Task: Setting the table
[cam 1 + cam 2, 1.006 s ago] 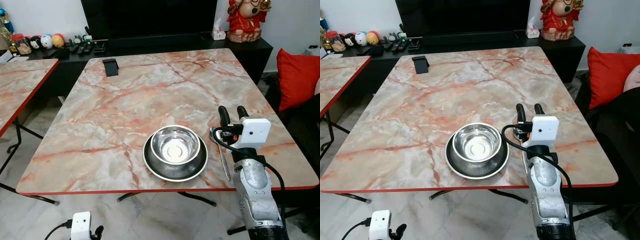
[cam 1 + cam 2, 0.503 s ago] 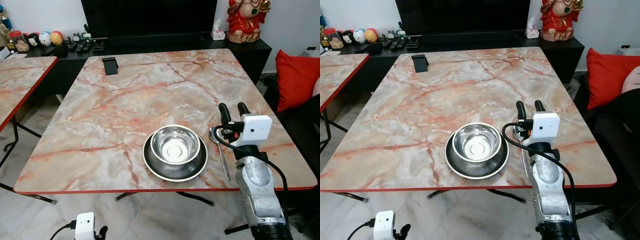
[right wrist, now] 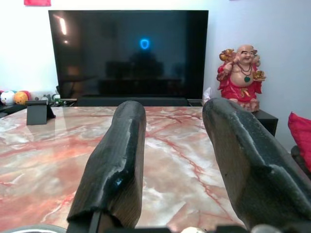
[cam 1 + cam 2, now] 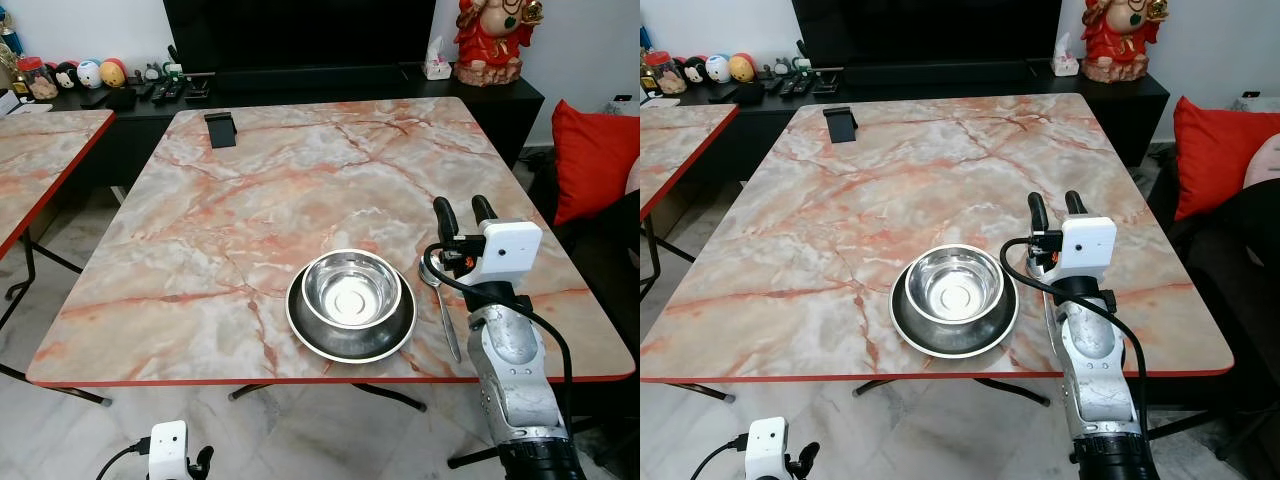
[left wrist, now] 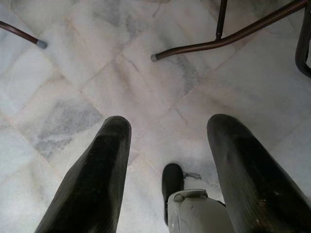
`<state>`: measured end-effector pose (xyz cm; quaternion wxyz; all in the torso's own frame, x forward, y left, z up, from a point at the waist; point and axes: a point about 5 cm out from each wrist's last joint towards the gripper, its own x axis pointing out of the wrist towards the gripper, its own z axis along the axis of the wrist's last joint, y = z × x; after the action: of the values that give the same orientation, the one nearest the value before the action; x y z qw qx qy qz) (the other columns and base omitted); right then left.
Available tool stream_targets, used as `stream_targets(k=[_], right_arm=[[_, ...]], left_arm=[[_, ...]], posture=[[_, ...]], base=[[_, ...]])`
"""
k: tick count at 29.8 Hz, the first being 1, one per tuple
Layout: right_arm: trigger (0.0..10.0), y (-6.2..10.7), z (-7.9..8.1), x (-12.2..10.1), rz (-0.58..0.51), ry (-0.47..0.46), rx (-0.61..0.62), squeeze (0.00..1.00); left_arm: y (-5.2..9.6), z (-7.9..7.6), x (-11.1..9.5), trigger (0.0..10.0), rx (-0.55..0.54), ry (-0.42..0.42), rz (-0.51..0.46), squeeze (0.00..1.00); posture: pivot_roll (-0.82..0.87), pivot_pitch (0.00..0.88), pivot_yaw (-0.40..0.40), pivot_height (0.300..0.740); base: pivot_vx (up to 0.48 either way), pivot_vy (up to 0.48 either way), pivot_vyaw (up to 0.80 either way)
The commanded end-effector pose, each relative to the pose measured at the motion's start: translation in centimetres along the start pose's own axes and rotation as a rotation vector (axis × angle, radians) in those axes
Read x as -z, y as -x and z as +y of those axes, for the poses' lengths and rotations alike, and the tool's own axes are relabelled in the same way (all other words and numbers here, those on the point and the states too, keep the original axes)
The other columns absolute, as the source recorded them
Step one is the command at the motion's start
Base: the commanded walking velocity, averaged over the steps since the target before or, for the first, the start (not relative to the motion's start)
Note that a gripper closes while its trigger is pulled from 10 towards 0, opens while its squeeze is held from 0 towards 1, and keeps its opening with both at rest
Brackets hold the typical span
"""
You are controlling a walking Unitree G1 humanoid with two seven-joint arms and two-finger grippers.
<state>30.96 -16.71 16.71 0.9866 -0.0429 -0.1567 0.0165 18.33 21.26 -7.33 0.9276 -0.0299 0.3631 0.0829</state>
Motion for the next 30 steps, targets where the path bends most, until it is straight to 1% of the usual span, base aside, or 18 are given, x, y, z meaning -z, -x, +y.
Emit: stream_targets(k=[1,4,9,30], right_arm=[[10.0,-0.34,0.31,-0.06,0.004,-0.011,-0.004,0.00],[10.0,-0.39,0.34,-0.05,0.004,-0.012,-0.003,0.00],[10.0,-0.43,0.38,-0.07,0.002,-0.016,-0.003,0.00],[10.0,-0.61,0.74,-0.18,-0.003,-0.023,-0.010,0.00]], left_arm=[[0.06,0.12,0.26,10.0,-0.012,0.012,0.014,0.00],[0.03,0.11,0.20,10.0,-0.012,0.013,0.013,0.00],[0.02,0.08,0.22,10.0,-0.017,0.016,0.016,0.00],[-0.01,-0.02,0.16,10.0,-0.018,0.019,0.015,0.00]], posture=[[-0.11,0.000,0.034,0.740],[-0.11,0.000,0.035,0.740],[-0.10,0.000,0.036,0.740],[-0.10,0.000,0.034,0.740]], base=[[0.000,0.000,0.00],[0.000,0.000,0.00],[0.000,0.244,0.00],[0.000,0.314,0.00]])
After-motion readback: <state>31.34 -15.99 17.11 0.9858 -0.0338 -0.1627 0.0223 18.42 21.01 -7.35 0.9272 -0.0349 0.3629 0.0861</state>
